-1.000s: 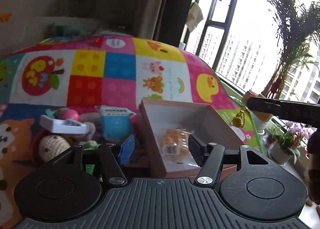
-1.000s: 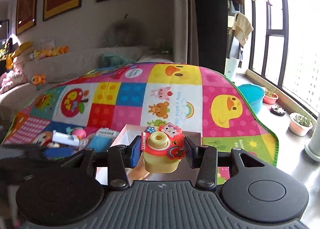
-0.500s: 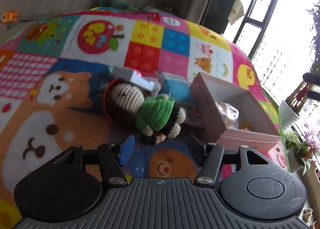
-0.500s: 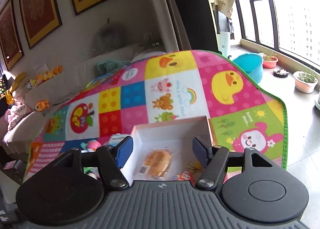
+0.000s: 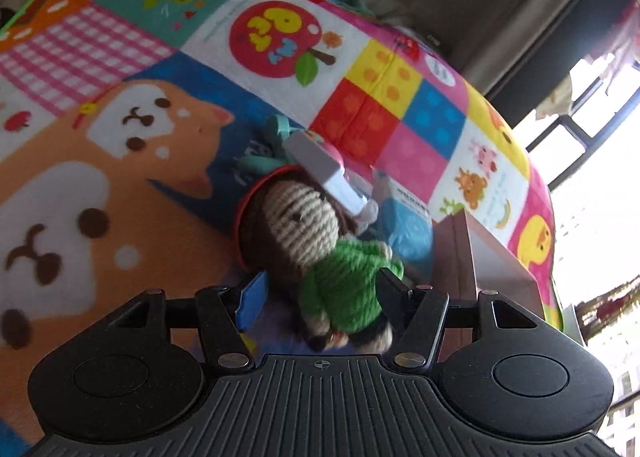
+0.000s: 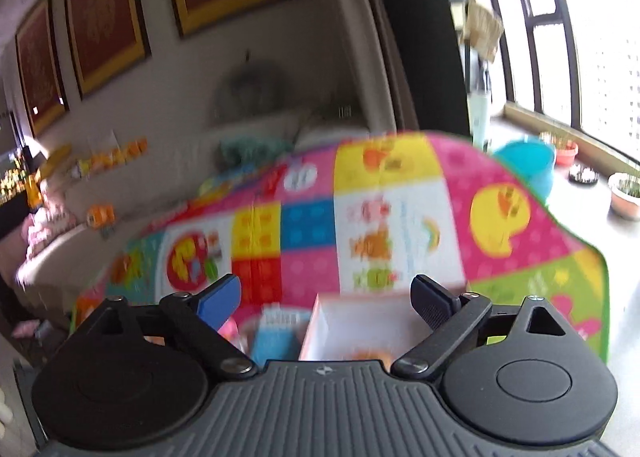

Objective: Organize objects

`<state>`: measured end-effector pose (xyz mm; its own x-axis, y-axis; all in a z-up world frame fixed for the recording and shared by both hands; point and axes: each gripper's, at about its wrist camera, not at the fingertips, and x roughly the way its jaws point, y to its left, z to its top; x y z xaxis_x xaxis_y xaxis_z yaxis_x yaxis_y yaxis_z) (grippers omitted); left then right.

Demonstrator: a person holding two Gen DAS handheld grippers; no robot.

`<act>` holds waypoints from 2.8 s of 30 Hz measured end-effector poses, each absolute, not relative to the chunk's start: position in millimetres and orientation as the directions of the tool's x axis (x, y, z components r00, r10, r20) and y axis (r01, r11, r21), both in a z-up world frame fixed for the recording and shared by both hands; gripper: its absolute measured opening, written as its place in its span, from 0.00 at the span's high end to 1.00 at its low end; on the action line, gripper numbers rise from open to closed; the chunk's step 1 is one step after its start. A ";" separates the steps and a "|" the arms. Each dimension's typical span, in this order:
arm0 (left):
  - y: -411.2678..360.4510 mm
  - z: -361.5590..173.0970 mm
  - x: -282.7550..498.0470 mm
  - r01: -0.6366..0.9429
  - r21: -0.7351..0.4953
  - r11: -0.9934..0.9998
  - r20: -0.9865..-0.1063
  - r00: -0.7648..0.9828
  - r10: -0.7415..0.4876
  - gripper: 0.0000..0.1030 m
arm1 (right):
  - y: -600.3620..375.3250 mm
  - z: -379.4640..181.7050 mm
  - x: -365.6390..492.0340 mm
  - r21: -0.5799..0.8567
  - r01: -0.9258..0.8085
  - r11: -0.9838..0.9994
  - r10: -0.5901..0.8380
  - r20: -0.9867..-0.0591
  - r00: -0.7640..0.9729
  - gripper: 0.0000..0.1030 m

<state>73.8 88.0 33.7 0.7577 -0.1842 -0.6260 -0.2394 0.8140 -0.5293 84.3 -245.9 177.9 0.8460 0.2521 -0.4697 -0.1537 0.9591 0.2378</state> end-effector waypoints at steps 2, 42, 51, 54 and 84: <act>86.1 30.7 88.4 -0.257 -0.521 0.814 -0.621 0.768 -0.155 0.31 | -239.2 153.3 98.5 0.245 -0.142 0.959 0.254 -0.519 0.816 0.10; 148.8 16.5 47.2 -0.030 -0.283 0.959 -0.641 0.749 -0.166 0.44 | -85.2 47.8 130.5 0.072 -0.416 0.906 0.305 -0.793 0.527 0.44; 127.9 32.5 30.7 0.026 -0.222 0.975 -0.629 0.760 -0.163 0.50 | -156.0 45.5 45.5 0.008 -0.411 0.912 0.278 -0.748 0.603 0.35; 122.0 48.4 7.0 0.070 -0.168 0.983 -0.609 0.777 -0.160 0.50 | -186.6 54.6 26.4 0.062 -0.388 0.920 0.311 -0.720 0.621 0.32; 117.4 54.5 -26.4 0.215 -0.244 0.946 -0.671 0.667 -0.324 0.59 | -314.4 49.9 98.7 0.248 0.071 0.966 0.090 -0.581 0.809 0.22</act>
<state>-26.4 117.4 54.5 0.6666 -0.3244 -0.6711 0.2148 0.9457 -0.2439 98.7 -314.4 49.9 0.8088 0.0895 -0.5812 0.0710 0.9662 0.2476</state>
